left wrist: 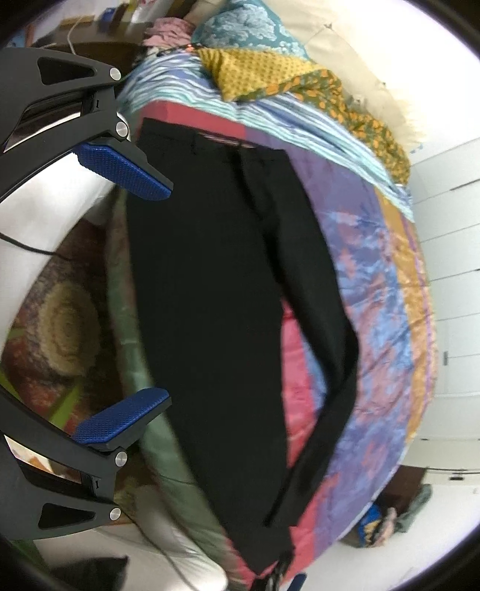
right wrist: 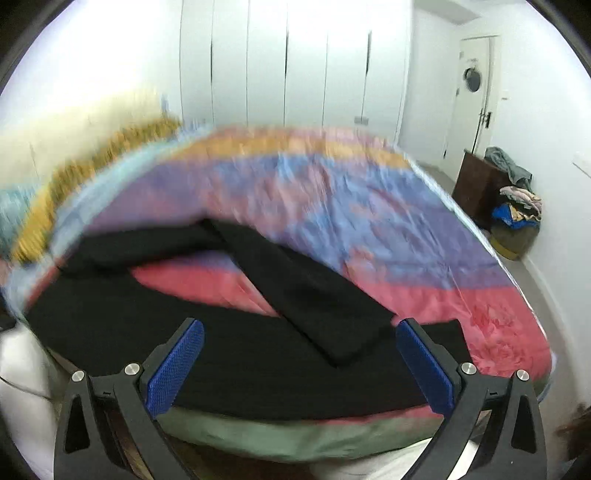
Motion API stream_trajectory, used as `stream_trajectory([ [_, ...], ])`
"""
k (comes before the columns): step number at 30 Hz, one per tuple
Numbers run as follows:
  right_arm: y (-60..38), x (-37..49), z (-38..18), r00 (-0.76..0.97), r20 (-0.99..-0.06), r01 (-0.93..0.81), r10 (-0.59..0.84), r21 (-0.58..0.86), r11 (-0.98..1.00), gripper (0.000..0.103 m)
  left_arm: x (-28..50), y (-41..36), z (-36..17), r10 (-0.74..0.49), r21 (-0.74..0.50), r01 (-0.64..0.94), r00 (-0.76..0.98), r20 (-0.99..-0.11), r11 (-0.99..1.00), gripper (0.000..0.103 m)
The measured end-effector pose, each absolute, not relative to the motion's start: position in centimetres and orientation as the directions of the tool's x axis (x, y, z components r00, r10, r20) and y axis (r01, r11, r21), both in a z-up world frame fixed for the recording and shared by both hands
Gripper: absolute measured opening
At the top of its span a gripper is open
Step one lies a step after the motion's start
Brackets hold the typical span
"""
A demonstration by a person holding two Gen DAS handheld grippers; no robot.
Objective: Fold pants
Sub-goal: 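Move both grippers forward over the black trousers toward the waistband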
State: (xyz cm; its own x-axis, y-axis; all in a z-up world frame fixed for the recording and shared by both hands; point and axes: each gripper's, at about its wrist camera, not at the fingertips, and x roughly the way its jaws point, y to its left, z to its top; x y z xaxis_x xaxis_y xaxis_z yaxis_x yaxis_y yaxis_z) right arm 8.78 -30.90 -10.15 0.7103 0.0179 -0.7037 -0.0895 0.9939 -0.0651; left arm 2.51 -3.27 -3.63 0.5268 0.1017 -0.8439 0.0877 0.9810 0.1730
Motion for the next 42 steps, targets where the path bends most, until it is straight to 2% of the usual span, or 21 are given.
stream_trajectory([
  [5, -30.1, 13.0, -17.6, 0.614, -0.790, -0.215, 0.001, -0.166, 0.962, 0.089, 2.5, -3.2, -4.0, 0.122, 0.179, 0.067, 0.501, -0.857, 0.982, 0.102],
  [10, -32.2, 16.4, -21.8, 0.603, -0.790, -0.182, -0.112, -0.273, 0.945, 0.084, 3.0, -3.2, -4.2, 0.134, 0.188, 0.061, 0.492, -0.860, 0.980, 0.102],
  [12, -32.7, 17.4, -23.0, 0.595, -0.791, -0.177, -0.142, -0.302, 0.937, 0.078, 3.2, -3.3, -4.6, 0.129, 0.180, 0.063, 0.478, -0.869, 0.982, 0.102],
  [13, -33.0, 18.0, -23.3, 0.587, -0.799, -0.182, -0.132, -0.290, 0.940, 0.068, 3.3, -3.2, -4.8, 0.125, 0.175, 0.065, 0.470, -0.874, 0.982, 0.102],
  [14, -33.1, 18.6, -23.2, 0.579, -0.808, -0.192, -0.113, -0.270, 0.944, 0.047, 3.4, -3.3, -5.1, 0.123, 0.173, 0.068, 0.462, -0.879, 0.983, 0.102],
  [15, -33.3, 18.8, -22.8, 0.577, -0.810, -0.197, -0.107, -0.265, 0.944, 0.033, 3.5, -3.3, -5.2, 0.122, 0.173, 0.070, 0.457, -0.881, 0.982, 0.102],
  [16, -33.2, 19.1, -22.0, 0.587, -0.801, -0.197, -0.115, -0.279, 0.940, 0.012, 3.5, -3.3, -5.3, 0.122, 0.173, 0.072, 0.455, -0.882, 0.982, 0.102],
  [19, -33.4, 19.3, -17.6, 0.642, -0.763, -0.187, -0.080, -0.257, 0.948, 0.006, 3.6, -3.5, -5.6, 0.119, 0.173, 0.082, 0.449, -0.886, 0.982, 0.102],
  [23, -35.6, 22.1, -9.2, 0.719, -0.693, -0.162, -0.057, -0.246, 0.956, 0.006, 4.1, -3.8, -6.4, 0.106, 0.165, 0.101, 0.428, -0.897, 0.981, 0.102],
  [26, -38.4, 27.3, -3.8, 0.750, -0.655, -0.121, -0.088, -0.266, 0.956, 0.006, 4.5, -4.1, -6.8, 0.100, 0.161, 0.112, 0.419, -0.902, 0.981, 0.102],
  [30, -41.4, 37.7, -2.0, 0.728, -0.648, -0.029, -0.222, -0.353, 0.935, 0.007, 5.1, -4.4, -7.0, 0.098, 0.159, 0.120, 0.407, -0.908, 0.980, 0.102],
  [31, -42.7, 40.9, -2.9, 0.676, -0.689, 0.004, -0.261, -0.351, 0.936, 0.018, 5.2, -4.4, -7.0, 0.100, 0.162, 0.119, 0.407, -0.908, 0.980, 0.102],
  [32, -43.7, 43.2, -3.8, 0.632, -0.721, 0.042, -0.284, -0.333, 0.942, 0.051, 5.3, -4.4, -7.0, 0.105, 0.165, 0.117, 0.408, -0.907, 0.979, 0.102],
  [33, -45.3, 45.4, -5.2, 0.582, -0.748, 0.118, -0.320, -0.311, 0.943, 0.069, 5.3, -4.3, -6.9, 0.109, 0.169, 0.112, 0.408, -0.906, 0.979, 0.102],
  [34, -46.1, 46.1, -5.9, 0.568, -0.757, 0.155, -0.324, -0.288, 0.945, 0.078, 5.3, -4.1, -6.9, 0.113, 0.169, 0.104, 0.409, -0.906, 0.980, 0.102],
  [38, -48.4, 44.9, -9.4, 0.562, -0.797, 0.227, -0.219, -0.106, 0.968, 0.078, 6.0, -2.3, -8.3, 0.109, 0.136, 0.049, 0.367, -0.924, 0.989, 0.102],
  [42, -50.9, 41.5, -16.1, 0.484, -0.869, 0.251, -0.103, 0.025, 0.968, 0.078, 7.3, -1.3, -10.4, 0.099, 0.109, 0.018, 0.306, -0.947, 0.994, 0.102],
])
